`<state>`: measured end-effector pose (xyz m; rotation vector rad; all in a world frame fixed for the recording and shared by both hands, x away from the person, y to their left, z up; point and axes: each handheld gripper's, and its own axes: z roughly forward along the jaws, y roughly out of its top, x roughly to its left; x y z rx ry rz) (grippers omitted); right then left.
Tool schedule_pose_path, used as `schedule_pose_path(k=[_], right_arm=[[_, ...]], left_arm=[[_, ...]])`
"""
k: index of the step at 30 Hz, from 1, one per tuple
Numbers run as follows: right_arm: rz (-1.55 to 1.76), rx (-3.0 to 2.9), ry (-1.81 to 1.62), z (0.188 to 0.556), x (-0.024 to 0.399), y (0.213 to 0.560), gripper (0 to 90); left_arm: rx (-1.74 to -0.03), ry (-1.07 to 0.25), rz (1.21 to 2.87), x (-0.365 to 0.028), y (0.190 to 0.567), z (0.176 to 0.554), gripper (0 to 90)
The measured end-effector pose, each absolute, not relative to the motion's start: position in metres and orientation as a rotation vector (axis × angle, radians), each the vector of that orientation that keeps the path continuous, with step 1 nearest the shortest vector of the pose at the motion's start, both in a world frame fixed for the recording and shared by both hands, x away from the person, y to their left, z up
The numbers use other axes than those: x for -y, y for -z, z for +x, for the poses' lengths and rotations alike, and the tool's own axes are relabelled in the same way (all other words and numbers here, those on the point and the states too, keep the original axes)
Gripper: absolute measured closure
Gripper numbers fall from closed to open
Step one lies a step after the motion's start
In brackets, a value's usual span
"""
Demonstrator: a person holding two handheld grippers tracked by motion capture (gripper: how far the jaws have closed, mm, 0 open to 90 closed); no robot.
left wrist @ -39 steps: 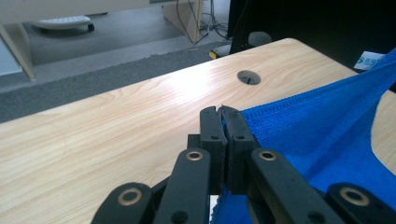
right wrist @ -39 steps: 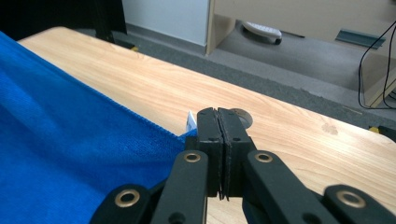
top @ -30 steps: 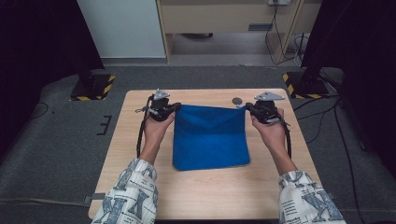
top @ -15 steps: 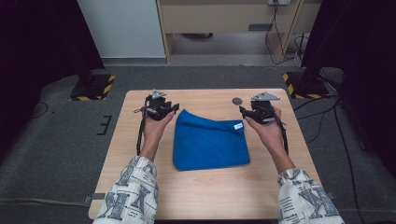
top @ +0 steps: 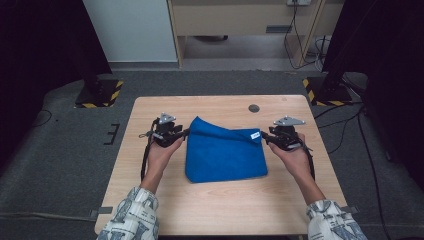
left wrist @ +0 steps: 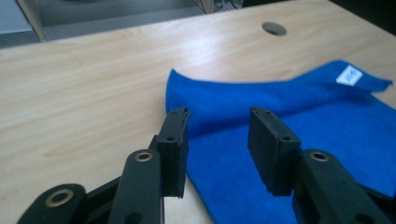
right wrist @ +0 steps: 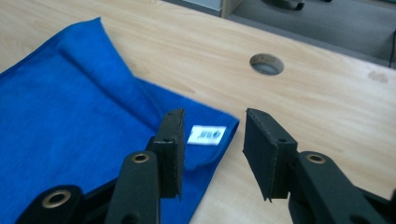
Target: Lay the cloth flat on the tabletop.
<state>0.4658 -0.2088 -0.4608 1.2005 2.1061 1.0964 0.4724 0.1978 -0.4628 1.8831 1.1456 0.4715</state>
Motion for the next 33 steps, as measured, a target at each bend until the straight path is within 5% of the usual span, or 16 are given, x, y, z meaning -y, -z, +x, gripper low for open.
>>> schedule_pose_path(k=[33], right_arm=[[1.223, -2.299, -1.103, 0.388, 0.215, 0.52, 50.0]], left_arm=[[-1.048, -0.395, 2.007, -0.192, 0.511, 0.384, 34.0]])
